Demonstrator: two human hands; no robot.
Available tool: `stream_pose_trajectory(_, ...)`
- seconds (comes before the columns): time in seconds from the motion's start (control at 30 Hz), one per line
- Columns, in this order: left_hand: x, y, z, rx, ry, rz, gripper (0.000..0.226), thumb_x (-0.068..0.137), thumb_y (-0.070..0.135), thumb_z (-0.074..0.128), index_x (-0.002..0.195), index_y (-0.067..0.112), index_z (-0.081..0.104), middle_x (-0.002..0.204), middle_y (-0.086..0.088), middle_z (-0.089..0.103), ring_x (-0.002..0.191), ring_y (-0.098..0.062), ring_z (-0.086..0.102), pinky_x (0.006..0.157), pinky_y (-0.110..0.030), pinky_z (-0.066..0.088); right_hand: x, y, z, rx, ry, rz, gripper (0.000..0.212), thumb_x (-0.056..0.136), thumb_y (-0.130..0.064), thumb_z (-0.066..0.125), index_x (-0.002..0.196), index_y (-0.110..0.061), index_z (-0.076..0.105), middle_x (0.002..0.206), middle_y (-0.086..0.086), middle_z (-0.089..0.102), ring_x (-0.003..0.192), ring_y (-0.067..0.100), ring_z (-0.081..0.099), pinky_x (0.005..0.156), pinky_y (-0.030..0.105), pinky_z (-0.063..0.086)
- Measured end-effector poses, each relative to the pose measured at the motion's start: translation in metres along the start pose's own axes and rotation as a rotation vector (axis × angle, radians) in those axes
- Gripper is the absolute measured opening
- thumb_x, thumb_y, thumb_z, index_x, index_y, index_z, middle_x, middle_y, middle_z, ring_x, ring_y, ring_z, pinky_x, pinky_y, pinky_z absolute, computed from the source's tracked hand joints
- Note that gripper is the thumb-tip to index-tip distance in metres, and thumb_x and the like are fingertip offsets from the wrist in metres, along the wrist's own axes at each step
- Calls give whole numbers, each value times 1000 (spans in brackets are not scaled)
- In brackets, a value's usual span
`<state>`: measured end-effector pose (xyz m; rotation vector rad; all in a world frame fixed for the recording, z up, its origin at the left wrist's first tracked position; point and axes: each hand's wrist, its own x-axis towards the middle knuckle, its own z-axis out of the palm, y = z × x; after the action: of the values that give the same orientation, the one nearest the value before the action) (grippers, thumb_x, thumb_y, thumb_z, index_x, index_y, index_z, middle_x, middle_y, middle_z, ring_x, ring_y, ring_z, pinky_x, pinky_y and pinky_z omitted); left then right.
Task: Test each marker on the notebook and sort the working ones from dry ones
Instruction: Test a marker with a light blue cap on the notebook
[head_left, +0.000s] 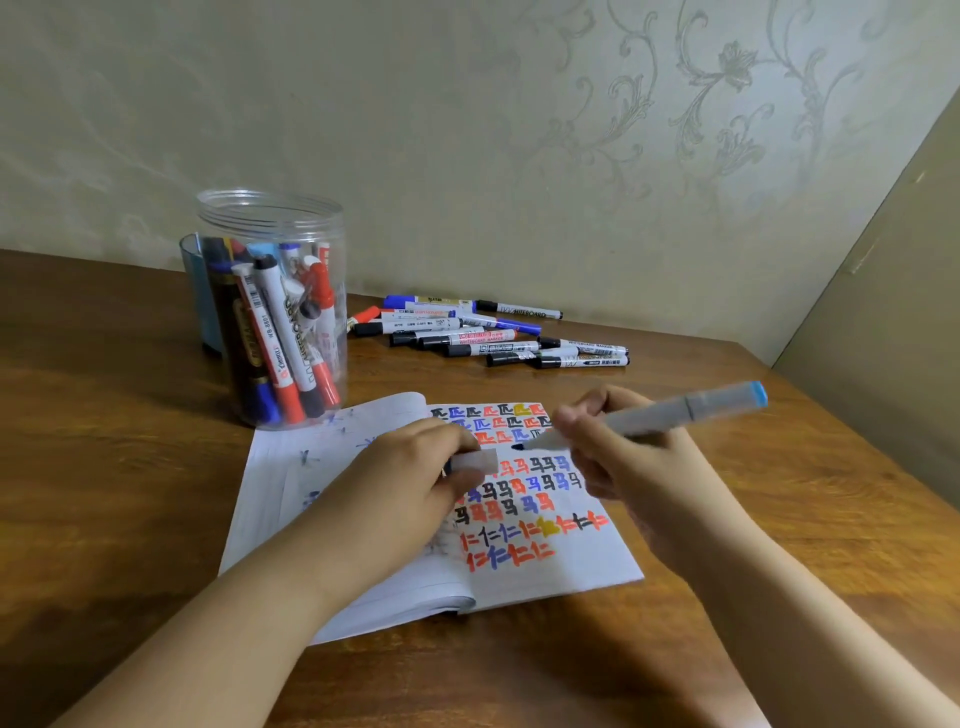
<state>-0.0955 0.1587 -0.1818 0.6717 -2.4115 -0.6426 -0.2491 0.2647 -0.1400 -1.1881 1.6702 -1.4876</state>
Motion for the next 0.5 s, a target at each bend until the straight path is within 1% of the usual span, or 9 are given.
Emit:
stream_pose_trajectory(0.03, 1, -1, -1, 16, 34, -24, 27, 91, 38, 49, 110, 23, 58, 106, 12, 57, 91, 1, 49, 72, -5, 38, 5, -1, 4, 42, 27, 10, 30, 76, -35, 63, 81, -6, 59, 50, -6, 50, 46, 2, 42, 46, 14, 36)
stream_pose_trajectory(0.1, 3, -3, -2, 31, 87, -45, 27, 91, 37, 48, 111, 21, 59, 106, 11, 58, 87, 2, 45, 70, 0, 35, 14, 4, 13, 136, 128, 38, 22, 88, -27, 58, 84, -6, 61, 48, -6, 46, 43, 3, 40, 47, 14, 36)
stream_pose_trajectory(0.17, 2, -3, -2, 29, 98, -55, 23, 91, 34, 50, 109, 21, 59, 105, 10, 59, 86, 3, 46, 70, 2, 34, 18, 12, 21, 245, 188, 55, 16, 91, -20, 56, 80, -8, 54, 48, -5, 44, 44, 4, 38, 45, 14, 35)
stream_pose_trajectory(0.27, 1, -3, -1, 34, 100, -44, 19, 92, 31, 50, 106, 23, 60, 102, 11, 59, 86, 2, 48, 74, -2, 34, 15, 25, 24, 304, 181, 60, 23, 91, -16, 56, 71, -12, 43, 51, -4, 41, 44, 4, 36, 44, 14, 34)
stream_pose_trajectory(0.43, -1, 2, -1, 19, 74, -10, 14, 91, 31, 51, 101, 25, 59, 94, 17, 54, 88, 3, 50, 73, -6, 38, 10, 31, 18, 323, 155, 39, 27, 91, -16, 56, 69, -13, 41, 51, -5, 39, 44, 5, 35, 43, 14, 33)
stream_pose_trajectory(0.5, -2, 5, 0, 3, 49, 25, 13, 90, 32, 51, 99, 27, 59, 91, 17, 54, 87, 2, 52, 72, -11, 41, 10, 32, 18, 301, 126, 27, 27, 90, -15, 57, 69, -12, 41, 48, -7, 39, 43, 4, 35, 42, 13, 33)
